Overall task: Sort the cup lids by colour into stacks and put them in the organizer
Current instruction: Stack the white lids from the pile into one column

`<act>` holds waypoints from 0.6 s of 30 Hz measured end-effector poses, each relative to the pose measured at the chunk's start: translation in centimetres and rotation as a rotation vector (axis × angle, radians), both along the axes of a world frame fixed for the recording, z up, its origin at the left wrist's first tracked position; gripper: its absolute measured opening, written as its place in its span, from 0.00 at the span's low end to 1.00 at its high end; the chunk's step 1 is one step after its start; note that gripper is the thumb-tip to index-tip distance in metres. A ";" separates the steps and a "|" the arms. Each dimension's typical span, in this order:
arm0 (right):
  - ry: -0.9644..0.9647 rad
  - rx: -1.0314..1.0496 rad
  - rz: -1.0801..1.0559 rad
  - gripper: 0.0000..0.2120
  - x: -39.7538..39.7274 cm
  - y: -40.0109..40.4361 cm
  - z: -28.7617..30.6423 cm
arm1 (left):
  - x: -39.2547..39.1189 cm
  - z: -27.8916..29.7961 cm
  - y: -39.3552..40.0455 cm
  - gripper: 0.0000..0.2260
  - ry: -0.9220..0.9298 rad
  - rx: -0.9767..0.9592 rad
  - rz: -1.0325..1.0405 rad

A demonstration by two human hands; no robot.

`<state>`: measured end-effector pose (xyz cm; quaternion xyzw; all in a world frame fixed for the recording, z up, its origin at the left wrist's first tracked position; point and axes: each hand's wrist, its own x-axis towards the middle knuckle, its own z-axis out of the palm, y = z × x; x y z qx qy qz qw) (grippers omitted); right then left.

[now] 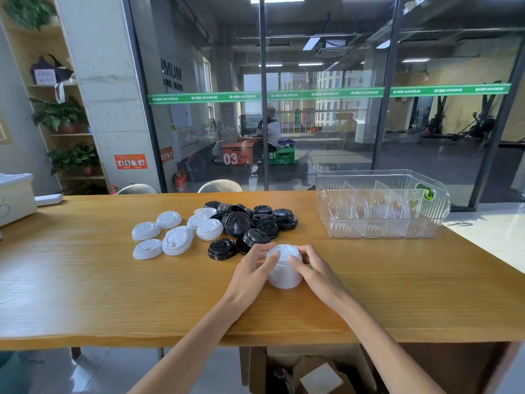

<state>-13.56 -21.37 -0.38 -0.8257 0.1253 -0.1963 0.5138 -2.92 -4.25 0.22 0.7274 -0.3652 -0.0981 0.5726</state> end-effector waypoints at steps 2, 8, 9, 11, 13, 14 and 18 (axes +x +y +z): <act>0.004 -0.017 0.003 0.16 0.0 0.1 0.1 | 0.0 0.1 -0.1 0.15 -0.006 -0.024 0.025; 0.056 -0.079 0.028 0.14 -0.1 0.0 0.3 | 0.1 -0.1 -0.7 0.15 -0.096 -0.013 0.068; 0.072 -0.083 0.028 0.15 0.0 0.0 0.3 | 0.2 -0.1 -0.8 0.16 -0.111 -0.007 0.078; 0.098 -0.086 0.024 0.15 0.1 -0.1 0.3 | 0.2 -0.2 -0.9 0.16 -0.137 0.001 0.089; 0.111 -0.083 0.019 0.14 0.1 0.0 0.2 | 0.3 -0.2 -0.9 0.16 -0.154 0.006 0.094; 0.113 -0.076 0.012 0.14 0.1 0.0 0.2 | 0.3 -0.2 -0.9 0.16 -0.157 0.009 0.092; 0.082 -0.076 -0.029 0.16 0.2 0.1 0.3 | 0.5 -0.3 -0.8 0.17 -0.162 0.009 0.084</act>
